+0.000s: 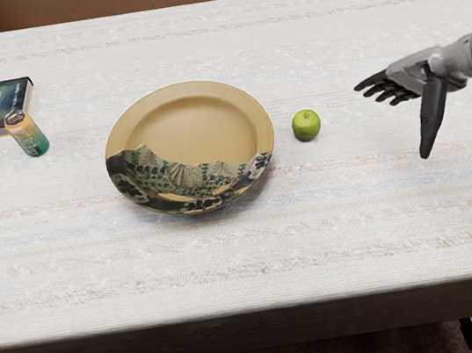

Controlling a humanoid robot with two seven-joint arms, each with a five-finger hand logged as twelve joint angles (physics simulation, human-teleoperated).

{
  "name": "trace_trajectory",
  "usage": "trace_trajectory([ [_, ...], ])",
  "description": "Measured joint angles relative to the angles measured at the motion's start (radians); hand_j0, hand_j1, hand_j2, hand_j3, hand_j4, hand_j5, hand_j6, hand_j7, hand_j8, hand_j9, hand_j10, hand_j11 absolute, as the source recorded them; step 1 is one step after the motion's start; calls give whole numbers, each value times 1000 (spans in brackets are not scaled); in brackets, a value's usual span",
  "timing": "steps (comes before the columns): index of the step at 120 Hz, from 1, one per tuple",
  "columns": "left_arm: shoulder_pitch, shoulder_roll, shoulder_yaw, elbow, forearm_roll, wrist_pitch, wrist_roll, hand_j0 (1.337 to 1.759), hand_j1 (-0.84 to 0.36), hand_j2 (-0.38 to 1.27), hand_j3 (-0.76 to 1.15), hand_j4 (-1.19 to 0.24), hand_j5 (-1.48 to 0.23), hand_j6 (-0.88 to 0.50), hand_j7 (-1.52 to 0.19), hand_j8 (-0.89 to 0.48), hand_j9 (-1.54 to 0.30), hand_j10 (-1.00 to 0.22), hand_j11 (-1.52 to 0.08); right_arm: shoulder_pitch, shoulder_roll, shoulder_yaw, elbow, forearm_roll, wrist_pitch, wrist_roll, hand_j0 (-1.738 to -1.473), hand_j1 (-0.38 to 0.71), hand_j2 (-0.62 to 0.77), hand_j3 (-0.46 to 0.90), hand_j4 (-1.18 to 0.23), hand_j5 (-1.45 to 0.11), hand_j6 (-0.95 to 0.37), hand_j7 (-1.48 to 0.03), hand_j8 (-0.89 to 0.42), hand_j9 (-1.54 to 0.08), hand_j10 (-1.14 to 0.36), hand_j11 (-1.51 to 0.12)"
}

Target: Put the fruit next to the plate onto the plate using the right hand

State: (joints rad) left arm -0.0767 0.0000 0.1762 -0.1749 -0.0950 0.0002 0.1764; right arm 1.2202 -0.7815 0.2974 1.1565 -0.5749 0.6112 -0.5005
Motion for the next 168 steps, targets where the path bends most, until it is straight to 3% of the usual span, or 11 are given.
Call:
trace_trajectory([
  [21,-1,0,0,0,0,0,0,1658,349,0,0,0,0,0,0,0,0,0,0,5,20,6,1,19,0,-9,-1658,-349,0,0,-4,0,-5,0,-4,0,-3,0],
  [31,0,0,0,0,0,0,0,1658,349,0,0,0,0,0,0,0,0,0,0,27,21,10,2,26,0,-57,-1658,-349,0,0,-3,0,-5,0,-4,0,-3,0],
  [45,0,0,0,0,0,0,0,1658,349,0,0,0,0,0,0,0,0,0,0,89,28,11,8,25,0,-93,-1658,-349,0,0,-4,0,-5,0,-4,0,-3,0],
  [66,0,0,0,0,0,0,0,1658,349,0,0,0,0,0,0,0,0,0,0,174,105,11,19,-25,0,-107,-1658,-349,0,0,-3,0,-4,0,-3,0,-2,0],
  [91,0,0,0,0,0,0,0,1658,349,0,0,0,0,0,0,0,0,0,0,123,193,3,120,-229,-85,-110,-1658,-349,0,0,-3,0,-4,0,-3,0,-2,0],
  [121,0,0,0,0,0,0,0,1658,349,0,0,0,0,0,0,0,0,0,0,55,275,3,136,-380,-249,-110,-1658,-349,0,0,-3,0,-4,0,-3,0,-2,0],
  [142,0,0,0,0,0,0,0,1658,349,0,0,0,0,0,0,0,0,0,0,23,332,8,84,-455,-298,-110,-1658,-349,1,0,-3,0,-4,0,-3,0,-2,0],
  [168,0,0,0,0,0,0,0,1658,349,0,0,0,0,0,0,0,0,0,0,8,419,7,-49,-544,-328,-110,-1658,-349,1,0,-3,0,-4,0,-3,0,-2,0],
])
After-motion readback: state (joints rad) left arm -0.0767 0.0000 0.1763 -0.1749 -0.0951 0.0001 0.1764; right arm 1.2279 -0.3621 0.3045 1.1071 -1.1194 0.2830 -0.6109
